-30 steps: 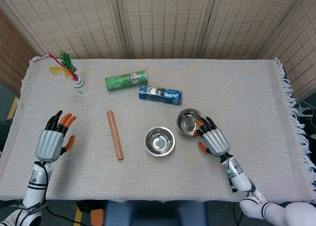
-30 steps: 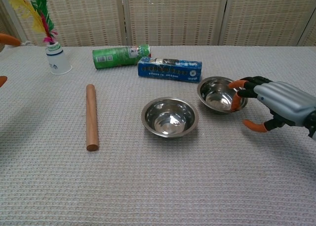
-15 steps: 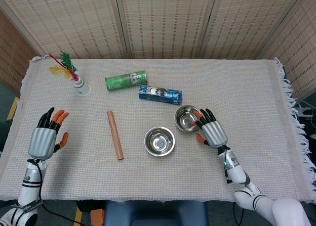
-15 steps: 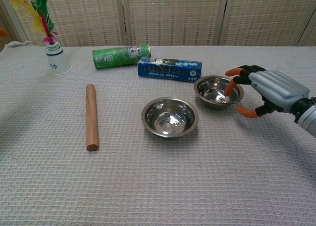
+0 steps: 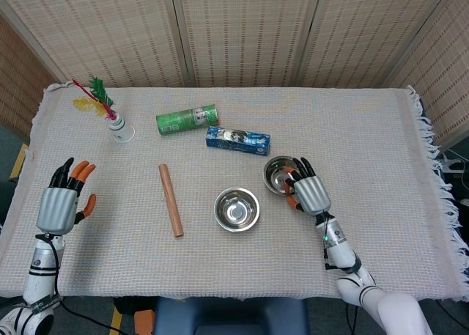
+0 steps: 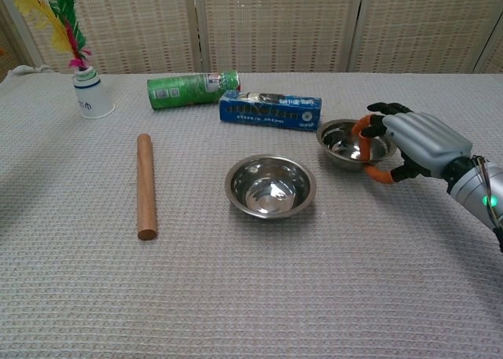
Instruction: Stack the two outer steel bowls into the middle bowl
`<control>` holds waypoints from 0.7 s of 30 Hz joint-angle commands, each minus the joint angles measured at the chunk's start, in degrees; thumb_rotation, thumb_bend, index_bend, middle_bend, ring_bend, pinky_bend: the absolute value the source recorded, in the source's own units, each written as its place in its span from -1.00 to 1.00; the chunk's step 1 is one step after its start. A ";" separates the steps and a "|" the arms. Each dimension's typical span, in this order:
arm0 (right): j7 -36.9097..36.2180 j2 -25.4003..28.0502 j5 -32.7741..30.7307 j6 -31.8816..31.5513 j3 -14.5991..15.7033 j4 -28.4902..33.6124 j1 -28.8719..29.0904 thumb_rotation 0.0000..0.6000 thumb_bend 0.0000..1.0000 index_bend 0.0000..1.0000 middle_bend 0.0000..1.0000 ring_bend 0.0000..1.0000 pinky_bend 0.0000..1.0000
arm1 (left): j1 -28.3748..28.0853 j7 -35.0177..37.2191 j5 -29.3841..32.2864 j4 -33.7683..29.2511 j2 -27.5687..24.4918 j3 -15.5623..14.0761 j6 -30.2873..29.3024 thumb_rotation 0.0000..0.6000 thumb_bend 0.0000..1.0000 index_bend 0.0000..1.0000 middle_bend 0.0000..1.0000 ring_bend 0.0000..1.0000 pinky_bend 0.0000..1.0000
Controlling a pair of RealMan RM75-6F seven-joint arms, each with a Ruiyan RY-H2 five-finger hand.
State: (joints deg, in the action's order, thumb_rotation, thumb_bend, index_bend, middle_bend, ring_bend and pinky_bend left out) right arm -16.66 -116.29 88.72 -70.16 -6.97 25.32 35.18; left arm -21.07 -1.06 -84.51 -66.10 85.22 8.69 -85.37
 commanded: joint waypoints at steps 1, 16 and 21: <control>-1.99 -1.05 0.42 -3.32 0.06 -0.98 0.13 1.00 -0.12 0.59 -0.40 -0.88 -0.90 | 0.17 0.13 -0.06 -0.01 -0.05 0.03 -0.27 1.00 -0.14 -0.70 -0.75 -0.98 -0.69; -4.81 -1.08 5.38 -7.46 2.86 9.07 5.19 1.00 -0.12 0.58 -0.39 -0.88 -0.90 | 3.26 -1.08 0.93 -3.32 -2.60 0.60 -3.61 1.00 -0.15 -0.70 -0.75 -0.98 -0.69; -4.22 -1.04 6.46 -8.37 4.03 11.60 5.09 1.00 -0.12 0.56 -0.39 -0.88 -0.90 | 4.13 -1.48 0.90 -4.86 -3.69 0.75 -4.63 1.00 -0.14 -0.70 -0.75 -0.98 -0.69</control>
State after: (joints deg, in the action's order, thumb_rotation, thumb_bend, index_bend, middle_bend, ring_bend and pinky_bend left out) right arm -21.17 -117.38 94.87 -78.20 -3.29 36.45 40.39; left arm -17.09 -2.44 -83.59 -70.79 81.69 9.40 -89.84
